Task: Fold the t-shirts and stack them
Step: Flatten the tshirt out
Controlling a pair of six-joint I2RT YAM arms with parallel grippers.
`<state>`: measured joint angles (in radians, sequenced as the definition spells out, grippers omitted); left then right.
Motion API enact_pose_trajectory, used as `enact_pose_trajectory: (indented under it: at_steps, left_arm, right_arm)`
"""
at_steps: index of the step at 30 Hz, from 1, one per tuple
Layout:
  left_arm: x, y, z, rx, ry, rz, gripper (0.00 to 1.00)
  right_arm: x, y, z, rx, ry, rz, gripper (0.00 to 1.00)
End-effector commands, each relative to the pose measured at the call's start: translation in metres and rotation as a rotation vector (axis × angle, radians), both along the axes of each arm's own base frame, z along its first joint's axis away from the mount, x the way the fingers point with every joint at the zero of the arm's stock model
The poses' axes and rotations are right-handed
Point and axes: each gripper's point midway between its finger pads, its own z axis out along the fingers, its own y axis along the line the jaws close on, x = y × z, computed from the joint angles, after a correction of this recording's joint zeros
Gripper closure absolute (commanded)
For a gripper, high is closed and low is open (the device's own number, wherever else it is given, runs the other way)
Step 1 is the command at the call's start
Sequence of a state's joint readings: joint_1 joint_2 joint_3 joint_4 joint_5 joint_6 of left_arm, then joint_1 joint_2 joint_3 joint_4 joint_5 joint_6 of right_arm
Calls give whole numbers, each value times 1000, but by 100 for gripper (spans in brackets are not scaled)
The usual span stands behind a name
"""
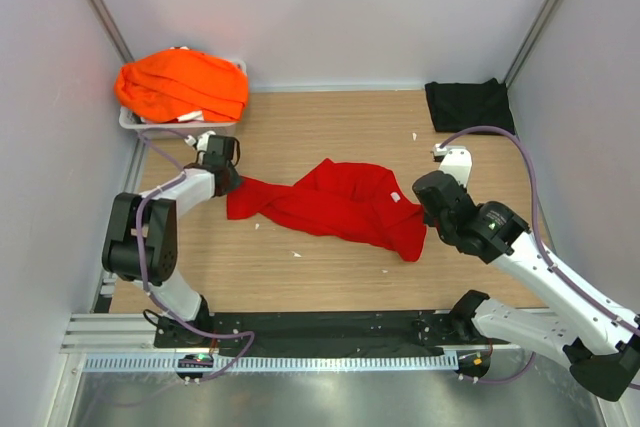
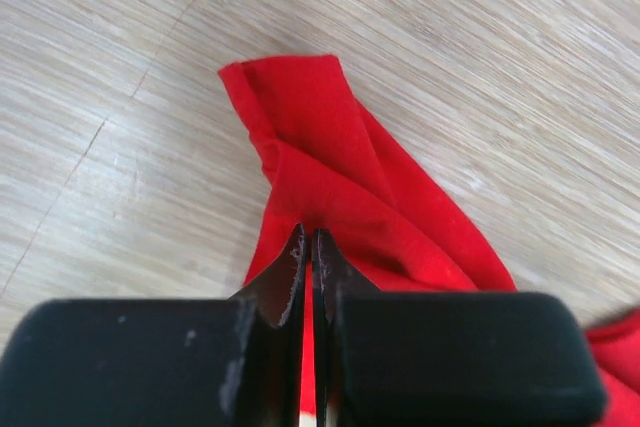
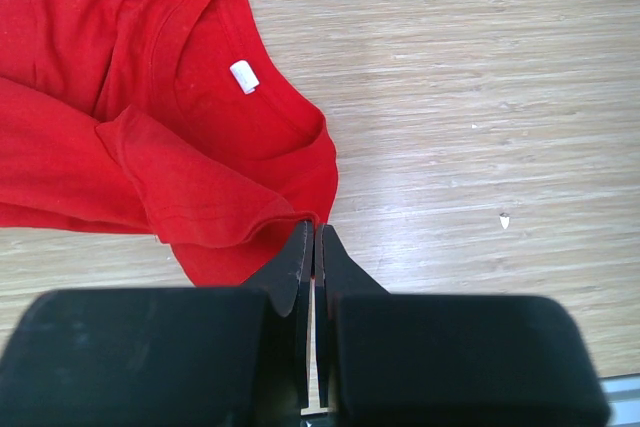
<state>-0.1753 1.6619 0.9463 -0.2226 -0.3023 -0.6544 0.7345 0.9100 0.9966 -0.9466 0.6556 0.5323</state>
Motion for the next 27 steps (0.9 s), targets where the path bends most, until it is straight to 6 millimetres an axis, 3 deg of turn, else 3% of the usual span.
enact_pose_trajectory:
  at_steps: [1,5,6,8,15,20,21,22,23,24,26,27]
  left_arm:
    - [4,-5,38,-50,-103,-4,100]
    - [-2,-10,76,-93,-169,-6,100]
    - [-5,-10,94,-103,-208,-10,100]
    - [-11,-11,111,-111,-225,-12,100]
    - [-41,-7,209,-103,-393,-86,100]
    - [-85,-9,303,-84,-615,-214,100]
    - [-94,-13,319,-92,-656,-259,100]
    - [-112,-13,352,-75,-752,-297,100]
    - [-123,-13,368,-73,-802,-317,100]
    - [-135,-18,385,-81,-852,-359,100]
    - [-172,-14,432,-63,-1003,-388,100]
    - [-187,-16,446,-70,-1050,-418,100]
  right_arm:
    - [7,2,16,34,-55,-16,99]
    - [10,2,34,46,-89,-17,99]
    - [12,1,48,55,-117,-18,99]
    - [12,-1,60,51,-133,-20,99]
    - [8,-17,138,69,-267,-22,99]
    - [-12,-40,202,79,-407,29,99]
    - [-24,-48,224,123,-473,47,99]
    - [-30,-50,239,157,-524,73,99]
    - [-40,-46,254,184,-569,153,99]
    - [-58,-56,276,252,-662,177,99]
    - [-82,-58,299,332,-760,271,99]
    - [-94,-63,309,362,-811,290,99]
